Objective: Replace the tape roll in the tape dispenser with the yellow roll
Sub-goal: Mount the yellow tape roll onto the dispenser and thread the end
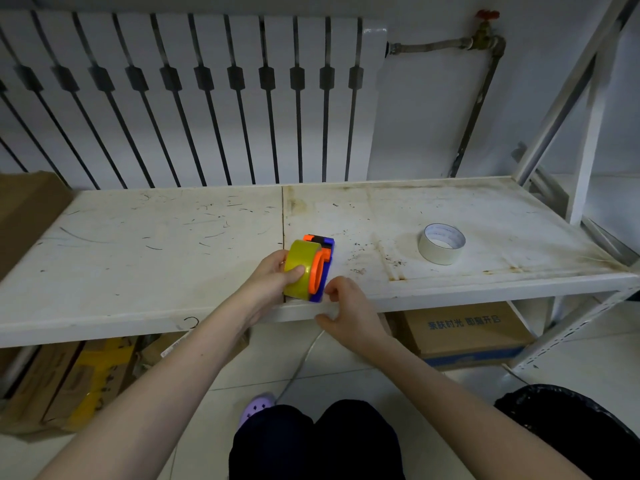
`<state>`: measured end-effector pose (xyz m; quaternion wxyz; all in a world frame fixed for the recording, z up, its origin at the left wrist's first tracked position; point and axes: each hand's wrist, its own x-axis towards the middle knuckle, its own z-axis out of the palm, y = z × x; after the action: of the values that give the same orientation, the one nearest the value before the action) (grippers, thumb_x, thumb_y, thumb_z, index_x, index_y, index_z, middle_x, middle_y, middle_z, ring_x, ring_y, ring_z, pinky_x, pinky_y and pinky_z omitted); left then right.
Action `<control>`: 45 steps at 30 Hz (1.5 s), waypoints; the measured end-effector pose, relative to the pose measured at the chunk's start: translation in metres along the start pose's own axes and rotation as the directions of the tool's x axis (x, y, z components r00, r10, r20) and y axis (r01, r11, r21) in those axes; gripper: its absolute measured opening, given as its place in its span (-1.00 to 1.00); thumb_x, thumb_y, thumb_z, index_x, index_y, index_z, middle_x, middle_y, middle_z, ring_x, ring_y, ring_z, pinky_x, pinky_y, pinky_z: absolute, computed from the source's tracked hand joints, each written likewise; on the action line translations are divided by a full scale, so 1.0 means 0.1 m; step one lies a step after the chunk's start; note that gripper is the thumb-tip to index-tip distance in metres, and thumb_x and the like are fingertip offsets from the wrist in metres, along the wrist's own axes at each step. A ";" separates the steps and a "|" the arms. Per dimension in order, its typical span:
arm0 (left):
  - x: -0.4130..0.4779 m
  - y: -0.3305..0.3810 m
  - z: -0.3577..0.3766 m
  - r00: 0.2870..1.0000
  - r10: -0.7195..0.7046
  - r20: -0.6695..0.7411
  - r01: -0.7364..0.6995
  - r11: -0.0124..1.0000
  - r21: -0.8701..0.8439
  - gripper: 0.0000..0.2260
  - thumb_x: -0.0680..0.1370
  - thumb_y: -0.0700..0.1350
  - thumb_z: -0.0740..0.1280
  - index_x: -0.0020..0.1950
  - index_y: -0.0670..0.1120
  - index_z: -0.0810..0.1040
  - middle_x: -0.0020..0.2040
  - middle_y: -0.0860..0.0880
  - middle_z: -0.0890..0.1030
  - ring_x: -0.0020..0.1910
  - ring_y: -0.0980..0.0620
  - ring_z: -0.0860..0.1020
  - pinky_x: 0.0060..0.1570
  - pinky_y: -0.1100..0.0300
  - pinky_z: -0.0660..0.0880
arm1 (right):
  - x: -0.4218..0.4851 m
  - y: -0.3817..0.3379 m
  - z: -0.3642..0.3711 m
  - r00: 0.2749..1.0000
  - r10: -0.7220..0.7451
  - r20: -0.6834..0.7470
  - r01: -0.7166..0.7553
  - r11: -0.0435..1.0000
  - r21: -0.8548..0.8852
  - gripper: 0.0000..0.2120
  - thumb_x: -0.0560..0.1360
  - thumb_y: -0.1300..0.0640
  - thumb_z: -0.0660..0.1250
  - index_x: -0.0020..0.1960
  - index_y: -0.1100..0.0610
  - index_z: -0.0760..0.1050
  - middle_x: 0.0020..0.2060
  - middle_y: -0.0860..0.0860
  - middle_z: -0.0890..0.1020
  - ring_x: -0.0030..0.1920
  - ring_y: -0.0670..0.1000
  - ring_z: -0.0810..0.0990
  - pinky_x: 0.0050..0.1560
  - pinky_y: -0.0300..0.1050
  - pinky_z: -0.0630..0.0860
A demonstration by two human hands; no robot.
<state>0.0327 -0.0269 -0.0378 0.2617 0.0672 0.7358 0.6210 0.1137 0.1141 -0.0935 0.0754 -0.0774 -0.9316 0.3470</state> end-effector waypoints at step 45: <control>0.01 -0.06 -0.16 0.987 0.078 0.139 -0.085 0.995 0.044 -0.67 0.47 -0.44 0.28 0.20 -0.20 0.51 -0.06 -0.10 0.66 -0.09 0.00 0.64 -0.02 0.13 0.58 | 0.31 -0.39 -0.32 0.961 -0.178 -0.209 0.155 0.980 -0.126 -0.63 0.43 -0.08 0.39 0.18 0.05 0.56 0.09 0.00 0.61 0.09 -0.01 0.54 0.01 -0.13 0.48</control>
<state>0.0253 -0.0416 -0.0423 0.2846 0.1462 0.7278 0.6065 0.0859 0.1117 -0.0408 0.2023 -0.0405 -0.9382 0.2778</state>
